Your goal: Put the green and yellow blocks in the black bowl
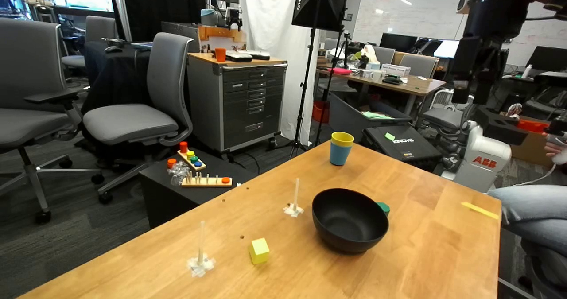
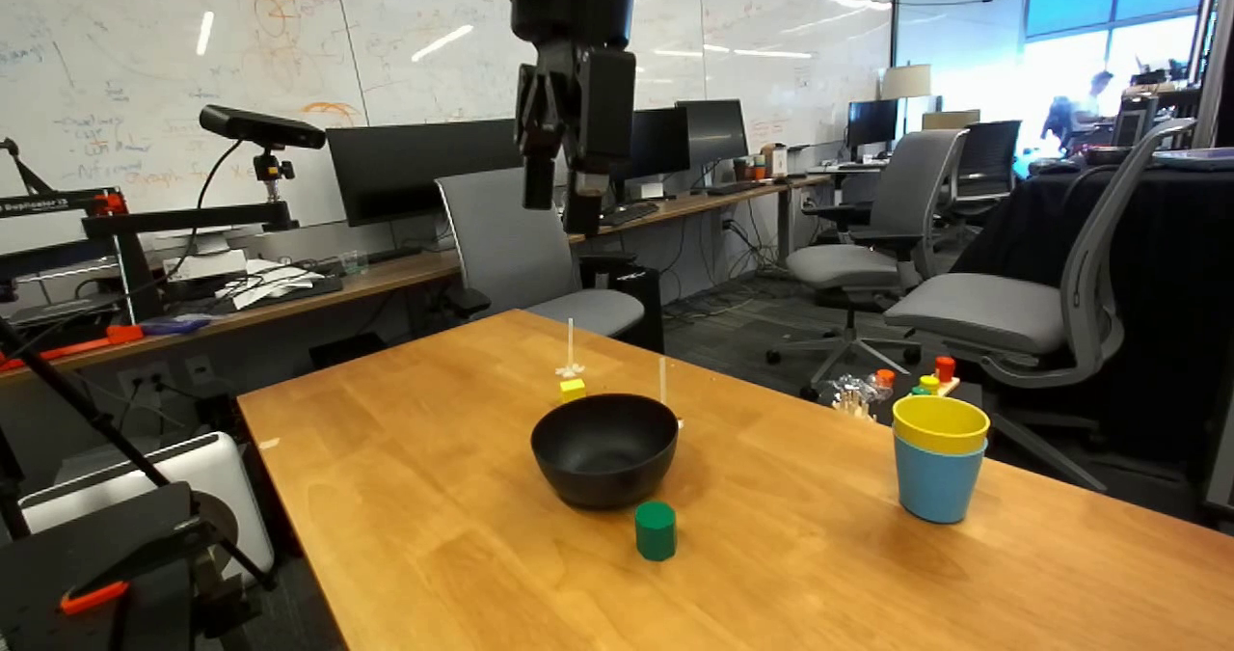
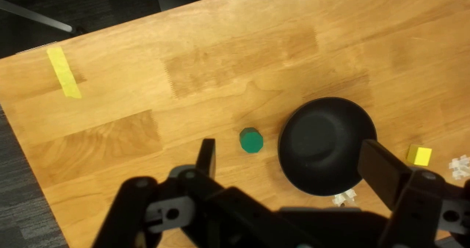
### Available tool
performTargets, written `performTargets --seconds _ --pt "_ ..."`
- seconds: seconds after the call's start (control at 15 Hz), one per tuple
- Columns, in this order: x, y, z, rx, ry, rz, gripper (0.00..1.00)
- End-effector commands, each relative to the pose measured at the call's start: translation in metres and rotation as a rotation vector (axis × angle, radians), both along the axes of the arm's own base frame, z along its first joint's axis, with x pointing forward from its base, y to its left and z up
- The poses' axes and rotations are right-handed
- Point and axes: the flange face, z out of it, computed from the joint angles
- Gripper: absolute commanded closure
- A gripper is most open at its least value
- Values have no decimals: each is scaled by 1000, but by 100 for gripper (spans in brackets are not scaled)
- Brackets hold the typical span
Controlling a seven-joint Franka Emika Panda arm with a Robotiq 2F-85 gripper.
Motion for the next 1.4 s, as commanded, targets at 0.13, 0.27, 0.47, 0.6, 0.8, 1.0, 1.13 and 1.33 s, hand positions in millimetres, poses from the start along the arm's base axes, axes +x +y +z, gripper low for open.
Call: performTargets --seconds 0.13,0.27,0.47,0.6,0.8,1.0,1.13,1.33 --pt "29 -17 -16 30 -83 -47 0" --pt "37 -22 -27 33 -124 -96 0" --pt "46 -30 -41 34 -186 -206 0" --pt "52 -31 -51 27 -209 -292 0" --pt "60 -27 -62 30 -239 -405 0" --pt "66 -20 -73 45 -238 -520 0" --pt "70 -14 -77 54 -226 -559 0" --pt "68 4 -61 75 -203 -496 0"
